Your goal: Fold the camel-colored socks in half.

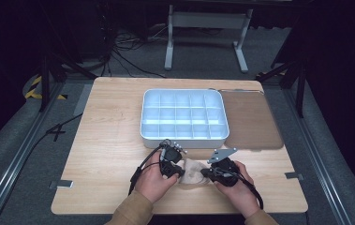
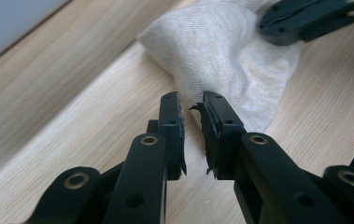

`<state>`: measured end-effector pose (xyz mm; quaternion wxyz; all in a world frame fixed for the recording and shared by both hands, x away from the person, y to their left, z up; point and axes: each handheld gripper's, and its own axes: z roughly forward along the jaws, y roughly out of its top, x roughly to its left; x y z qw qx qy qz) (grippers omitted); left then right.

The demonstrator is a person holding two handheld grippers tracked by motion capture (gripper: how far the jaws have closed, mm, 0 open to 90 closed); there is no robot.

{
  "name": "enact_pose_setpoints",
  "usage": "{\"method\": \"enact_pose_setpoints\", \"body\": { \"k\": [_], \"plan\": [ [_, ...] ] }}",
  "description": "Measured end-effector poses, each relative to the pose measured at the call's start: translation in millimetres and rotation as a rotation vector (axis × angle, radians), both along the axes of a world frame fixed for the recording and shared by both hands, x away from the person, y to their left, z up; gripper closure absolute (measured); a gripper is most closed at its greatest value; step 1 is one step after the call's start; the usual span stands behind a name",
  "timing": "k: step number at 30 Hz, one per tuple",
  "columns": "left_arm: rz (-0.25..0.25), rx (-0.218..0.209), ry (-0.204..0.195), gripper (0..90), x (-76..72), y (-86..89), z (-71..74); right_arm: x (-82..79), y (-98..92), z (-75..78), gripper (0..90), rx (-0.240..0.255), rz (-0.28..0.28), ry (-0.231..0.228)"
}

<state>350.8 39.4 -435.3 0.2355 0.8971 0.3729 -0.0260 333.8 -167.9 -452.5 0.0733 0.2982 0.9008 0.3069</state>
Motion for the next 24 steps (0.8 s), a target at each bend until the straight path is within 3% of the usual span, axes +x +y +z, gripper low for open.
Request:
{"method": "enact_pose_setpoints", "body": {
  "k": [3,5,9,11,17,21,24],
  "plan": [
    [-0.005,0.009,0.010,77.8,1.3,-1.6,-1.1,0.7,-7.5,-6.8,88.9,0.053,0.005,-0.005],
    [0.005,-0.011,0.001,77.6,1.5,-1.0,1.6,-0.2,-8.5,-6.2,88.8,0.045,0.010,-0.012],
    [-0.002,-0.084,-0.079,78.8,-1.1,-0.1,13.2,-1.5,-8.0,-6.0,88.7,0.039,0.020,-0.026],
    [-0.024,-0.091,-0.098,79.6,-3.5,-4.4,15.7,-2.3,-8.4,-5.3,88.1,0.039,0.019,-0.028],
    [-0.060,-0.043,-0.064,80.0,-2.0,-17.6,-0.4,-4.3,-16.8,7.0,85.4,0.072,-0.002,-0.044],
    [-0.074,-0.043,-0.055,79.3,-0.1,-22.3,-8.1,-7.4,-18.6,15.2,85.1,0.111,-0.003,-0.059],
    [-0.071,-0.041,-0.051,79.0,-0.1,-24.3,-11.0,-11.4,-12.2,15.3,83.8,0.127,0.030,-0.052]
  ]
}}
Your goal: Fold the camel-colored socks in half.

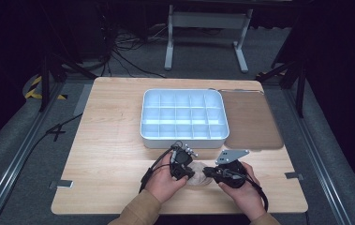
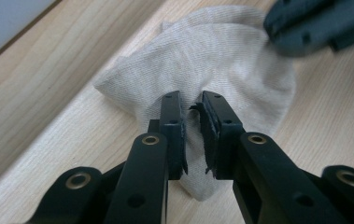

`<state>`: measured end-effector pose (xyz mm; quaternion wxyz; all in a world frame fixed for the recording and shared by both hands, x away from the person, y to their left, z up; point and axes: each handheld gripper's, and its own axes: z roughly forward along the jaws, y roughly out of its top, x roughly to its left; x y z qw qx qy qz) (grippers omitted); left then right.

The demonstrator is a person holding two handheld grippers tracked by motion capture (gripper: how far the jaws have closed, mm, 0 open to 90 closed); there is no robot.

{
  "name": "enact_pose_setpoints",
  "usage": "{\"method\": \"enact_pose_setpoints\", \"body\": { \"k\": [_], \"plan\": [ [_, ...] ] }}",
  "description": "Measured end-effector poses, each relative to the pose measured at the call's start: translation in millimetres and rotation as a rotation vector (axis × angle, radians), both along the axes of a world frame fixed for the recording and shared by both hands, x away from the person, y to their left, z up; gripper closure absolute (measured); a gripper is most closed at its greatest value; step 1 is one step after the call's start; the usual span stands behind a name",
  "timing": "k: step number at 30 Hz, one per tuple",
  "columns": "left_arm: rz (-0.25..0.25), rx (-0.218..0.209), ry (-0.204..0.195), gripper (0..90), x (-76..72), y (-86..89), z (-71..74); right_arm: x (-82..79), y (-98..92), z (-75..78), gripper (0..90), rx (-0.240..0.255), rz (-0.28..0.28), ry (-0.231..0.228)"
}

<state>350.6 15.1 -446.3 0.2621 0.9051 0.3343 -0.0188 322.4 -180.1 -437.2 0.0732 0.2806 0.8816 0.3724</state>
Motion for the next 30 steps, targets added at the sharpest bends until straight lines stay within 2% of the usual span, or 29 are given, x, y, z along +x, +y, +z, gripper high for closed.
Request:
{"method": "enact_pose_setpoints", "body": {
  "k": [3,7,8,10,11,14,17,19,21,23,24,25,26,27,28,30],
  "plan": [
    [0.001,0.001,-0.001,79.0,0.1,-0.2,-0.2,-0.7,5.4,-4.7,82.8,-0.022,0.016,0.010],
    [0.006,-0.008,0.015,78.8,0.4,1.5,-0.5,4.2,3.4,-18.5,81.8,-0.075,0.007,0.051],
    [0.009,-0.010,0.025,78.9,0.5,2.0,-0.2,4.6,1.6,-19.9,81.9,-0.059,0.011,0.050],
    [0.007,-0.027,0.052,79.3,1.4,2.7,-1.0,5.2,-1.8,-19.9,81.8,-0.067,0.016,0.040],
    [0.007,-0.027,0.052,79.4,1.4,2.7,-1.0,5.6,-2.8,-20.0,81.8,-0.071,0.013,0.036],
    [0.005,-0.024,0.089,79.5,0.7,2.3,-0.3,6.1,-4.3,-20.4,82.5,-0.070,0.009,0.040],
    [0.002,-0.031,0.055,80.4,-0.8,2.7,3.0,5.9,-4.0,-20.7,83.5,-0.075,0.018,0.035],
    [0.006,-0.060,-0.003,79.6,-2.0,3.6,7.5,5.4,-3.2,-20.7,84.2,-0.081,0.016,0.039],
    [0.018,-0.114,-0.078,77.5,-3.3,4.3,12.7,5.4,-2.8,-20.4,84.8,-0.084,0.015,0.041],
    [0.027,-0.136,-0.141,77.4,-2.7,4.0,15.6,5.4,-2.3,-20.7,85.1,-0.086,0.020,0.040],
    [0.027,-0.136,-0.141,78.4,-2.7,4.0,15.6,5.4,-2.3,-20.7,85.1,-0.086,0.020,0.040],
    [0.042,-0.122,-0.152,78.4,-1.4,2.6,14.1,5.3,-2.2,-20.7,85.1,-0.086,0.020,0.039],
    [0.057,-0.038,-0.160,80.4,1.9,-0.3,7.6,4.1,-2.1,-20.5,85.1,-0.090,0.022,0.035],
    [0.057,-0.038,-0.160,81.8,1.9,-0.3,7.6,4.1,-2.1,-20.5,85.1,-0.090,0.022,0.035],
    [0.065,-0.012,-0.143,81.8,4.1,-1.2,2.3,3.6,-2.4,-20.3,85.2,-0.090,0.022,0.036],
    [0.077,0.001,-0.129,83.8,6.0,-1.2,-2.3,3.4,-3.4,-20.5,85.2,-0.086,0.022,0.037]
  ]
}}
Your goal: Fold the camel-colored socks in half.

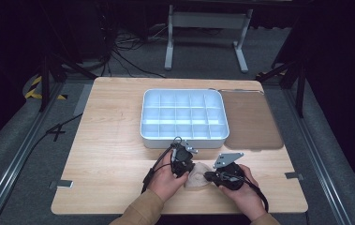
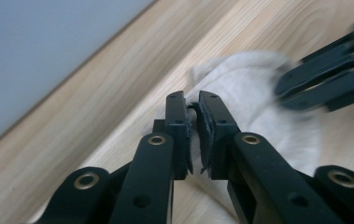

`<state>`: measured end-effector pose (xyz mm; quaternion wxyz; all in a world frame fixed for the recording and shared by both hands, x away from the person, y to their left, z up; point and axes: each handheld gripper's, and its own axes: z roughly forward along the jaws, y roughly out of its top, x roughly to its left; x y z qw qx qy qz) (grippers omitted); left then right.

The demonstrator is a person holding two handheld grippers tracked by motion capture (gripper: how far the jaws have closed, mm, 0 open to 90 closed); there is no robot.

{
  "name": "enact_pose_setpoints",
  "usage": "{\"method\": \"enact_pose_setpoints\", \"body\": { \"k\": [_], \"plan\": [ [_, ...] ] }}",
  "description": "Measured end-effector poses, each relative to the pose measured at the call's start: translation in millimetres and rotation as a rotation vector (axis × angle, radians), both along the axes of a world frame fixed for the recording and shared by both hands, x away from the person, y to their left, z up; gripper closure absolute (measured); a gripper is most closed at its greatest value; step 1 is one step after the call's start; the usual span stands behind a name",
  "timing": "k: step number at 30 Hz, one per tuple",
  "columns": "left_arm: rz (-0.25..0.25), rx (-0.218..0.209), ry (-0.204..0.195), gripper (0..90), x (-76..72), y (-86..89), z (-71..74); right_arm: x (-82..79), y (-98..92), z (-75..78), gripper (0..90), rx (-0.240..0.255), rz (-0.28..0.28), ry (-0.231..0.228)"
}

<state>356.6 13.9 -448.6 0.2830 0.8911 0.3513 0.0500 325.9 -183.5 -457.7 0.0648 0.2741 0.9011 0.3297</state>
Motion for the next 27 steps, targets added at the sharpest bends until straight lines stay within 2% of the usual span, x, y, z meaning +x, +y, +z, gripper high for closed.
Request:
{"method": "enact_pose_setpoints", "body": {
  "k": [1,3,7,10,14,19,24,27],
  "plan": [
    [-0.009,0.005,0.001,84.4,1.7,1.4,0.0,-0.1,-0.4,-0.2,85.2,0.000,0.000,-0.002],
    [0.010,0.007,0.016,85.5,2.9,3.2,-1.2,-0.3,-2.1,-0.7,85.2,0.009,0.000,0.000],
    [0.008,0.011,0.016,84.0,2.2,7.1,-0.2,0.1,-6.2,0.0,86.3,0.023,-0.013,0.011],
    [0.013,0.002,0.006,81.8,0.7,12.0,3.5,0.0,-7.7,2.8,88.1,0.024,-0.023,0.002],
    [0.020,-0.001,0.015,81.6,-2.9,18.4,9.7,-0.1,-8.0,10.5,88.9,0.052,-0.038,-0.020],
    [0.017,-0.002,0.022,81.8,-5.9,22.6,12.7,0.3,-3.9,15.2,89.0,0.078,-0.026,-0.039],
    [0.029,0.011,0.055,82.5,-9.6,28.9,12.9,3.1,8.8,13.4,89.2,0.074,-0.002,-0.028],
    [0.028,0.022,0.080,82.8,-9.7,32.2,9.6,5.2,15.4,8.8,89.2,0.065,0.015,-0.003]
  ]
}}
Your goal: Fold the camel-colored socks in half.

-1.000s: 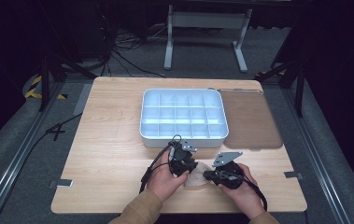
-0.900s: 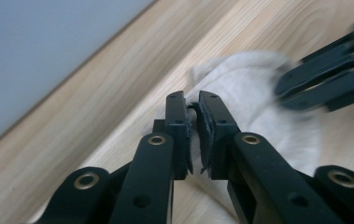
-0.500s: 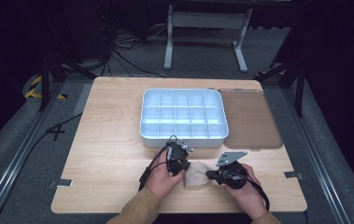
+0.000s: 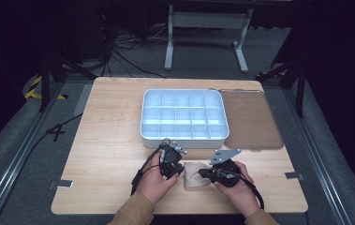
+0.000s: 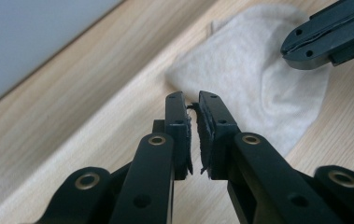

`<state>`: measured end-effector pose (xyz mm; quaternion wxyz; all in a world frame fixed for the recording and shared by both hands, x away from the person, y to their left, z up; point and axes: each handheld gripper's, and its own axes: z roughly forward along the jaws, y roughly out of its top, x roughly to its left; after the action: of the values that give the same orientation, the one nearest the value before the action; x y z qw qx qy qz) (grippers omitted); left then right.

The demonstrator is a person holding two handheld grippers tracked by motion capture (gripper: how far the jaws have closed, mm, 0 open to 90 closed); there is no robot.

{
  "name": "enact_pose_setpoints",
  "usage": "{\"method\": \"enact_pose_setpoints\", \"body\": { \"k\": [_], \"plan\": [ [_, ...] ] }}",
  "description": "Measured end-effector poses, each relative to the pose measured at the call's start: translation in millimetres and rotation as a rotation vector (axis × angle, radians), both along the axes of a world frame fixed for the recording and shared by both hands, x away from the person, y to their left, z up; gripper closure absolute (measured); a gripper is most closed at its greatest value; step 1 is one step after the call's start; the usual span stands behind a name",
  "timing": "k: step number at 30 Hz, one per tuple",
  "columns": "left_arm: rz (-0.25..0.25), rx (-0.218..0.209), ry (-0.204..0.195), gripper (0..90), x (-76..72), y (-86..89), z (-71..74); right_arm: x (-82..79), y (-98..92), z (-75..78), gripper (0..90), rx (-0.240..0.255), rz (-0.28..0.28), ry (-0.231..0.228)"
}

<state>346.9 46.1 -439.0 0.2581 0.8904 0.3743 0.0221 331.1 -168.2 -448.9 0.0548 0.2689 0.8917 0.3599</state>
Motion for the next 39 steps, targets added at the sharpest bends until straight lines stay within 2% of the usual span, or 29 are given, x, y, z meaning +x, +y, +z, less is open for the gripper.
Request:
{"method": "enact_pose_setpoints", "body": {
  "k": [2,5,17,25,32,39],
  "plan": [
    [-0.002,0.004,0.010,83.9,0.1,0.7,-1.9,0.7,1.3,-1.5,89.3,-0.002,0.005,0.004],
    [-0.005,0.020,0.033,84.2,0.1,1.3,-5.4,3.7,4.7,-8.3,89.5,-0.050,-0.007,0.014],
    [-0.043,0.045,0.054,83.8,-0.2,-4.1,-11.2,4.2,3.1,-11.5,89.7,-0.045,-0.007,0.015],
    [-0.059,0.031,0.064,85.8,0.2,-6.3,-12.8,4.3,2.3,-12.1,89.7,-0.037,-0.006,0.015],
    [-0.092,0.049,0.043,83.7,-3.2,-12.7,-11.7,4.3,2.6,-12.2,89.7,-0.036,-0.005,0.017],
    [-0.105,0.002,0.018,83.1,-5.0,-14.0,-5.9,3.6,3.6,-12.0,89.7,-0.043,-0.004,0.011]
  ]
}}
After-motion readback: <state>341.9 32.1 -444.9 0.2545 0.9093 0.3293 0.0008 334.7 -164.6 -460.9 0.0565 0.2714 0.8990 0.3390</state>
